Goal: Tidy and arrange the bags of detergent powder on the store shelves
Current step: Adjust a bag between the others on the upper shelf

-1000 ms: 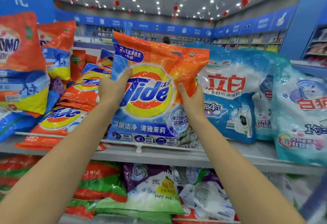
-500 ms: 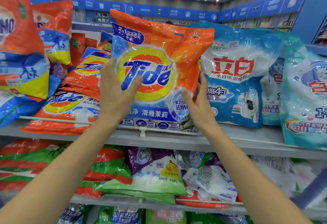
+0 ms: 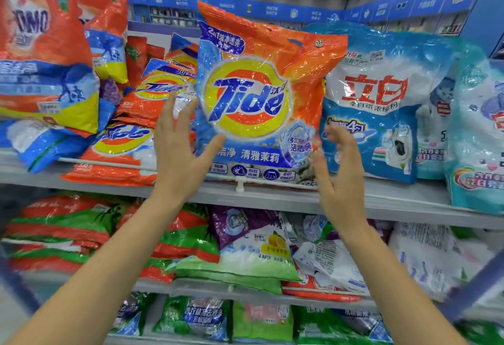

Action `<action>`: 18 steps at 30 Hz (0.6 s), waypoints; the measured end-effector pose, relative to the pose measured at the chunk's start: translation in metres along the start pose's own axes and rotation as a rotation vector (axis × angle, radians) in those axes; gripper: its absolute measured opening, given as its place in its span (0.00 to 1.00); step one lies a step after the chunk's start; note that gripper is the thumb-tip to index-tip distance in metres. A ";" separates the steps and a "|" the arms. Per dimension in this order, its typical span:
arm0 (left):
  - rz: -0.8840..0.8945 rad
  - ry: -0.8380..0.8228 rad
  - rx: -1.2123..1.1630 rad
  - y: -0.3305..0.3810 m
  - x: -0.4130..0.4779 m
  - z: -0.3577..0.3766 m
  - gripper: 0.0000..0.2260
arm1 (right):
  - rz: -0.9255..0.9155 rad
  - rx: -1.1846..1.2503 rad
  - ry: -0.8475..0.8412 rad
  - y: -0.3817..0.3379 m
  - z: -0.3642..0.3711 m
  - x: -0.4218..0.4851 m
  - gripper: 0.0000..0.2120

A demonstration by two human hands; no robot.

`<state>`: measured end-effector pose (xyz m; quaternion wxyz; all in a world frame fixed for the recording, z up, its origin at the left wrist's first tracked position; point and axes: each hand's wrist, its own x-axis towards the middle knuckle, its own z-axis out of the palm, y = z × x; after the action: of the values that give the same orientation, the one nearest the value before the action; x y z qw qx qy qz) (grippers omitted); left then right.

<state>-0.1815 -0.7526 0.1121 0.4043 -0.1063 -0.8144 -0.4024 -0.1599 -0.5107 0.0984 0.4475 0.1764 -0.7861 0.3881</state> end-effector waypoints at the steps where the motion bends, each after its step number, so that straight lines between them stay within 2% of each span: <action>1: 0.020 0.058 -0.009 -0.005 -0.016 -0.005 0.27 | -0.069 -0.006 0.018 -0.001 -0.004 -0.018 0.16; 4: 0.069 0.184 0.024 -0.026 -0.067 -0.016 0.15 | -0.183 -0.060 -0.038 0.012 -0.003 -0.071 0.09; 7: 0.050 0.131 0.123 -0.059 -0.106 -0.019 0.12 | -0.112 -0.122 -0.173 0.022 0.019 -0.108 0.08; 10: -0.021 -0.095 0.335 -0.095 -0.124 -0.011 0.16 | 0.056 -0.199 -0.367 0.019 0.054 -0.125 0.13; 13: -0.086 -0.343 0.560 -0.121 -0.127 0.003 0.24 | 0.164 -0.298 -0.558 0.006 0.093 -0.116 0.21; 16: -0.121 -0.470 0.655 -0.136 -0.124 0.016 0.29 | 0.241 -0.449 -0.733 0.003 0.136 -0.107 0.33; 18: -0.135 -0.512 0.686 -0.143 -0.125 0.020 0.30 | 0.275 -0.524 -0.759 0.005 0.161 -0.107 0.41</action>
<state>-0.1831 -0.8122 -0.0690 0.1740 -0.0083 -0.9801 -0.0947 -0.1967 -0.6381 -0.0424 0.1030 0.0812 -0.9813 0.1406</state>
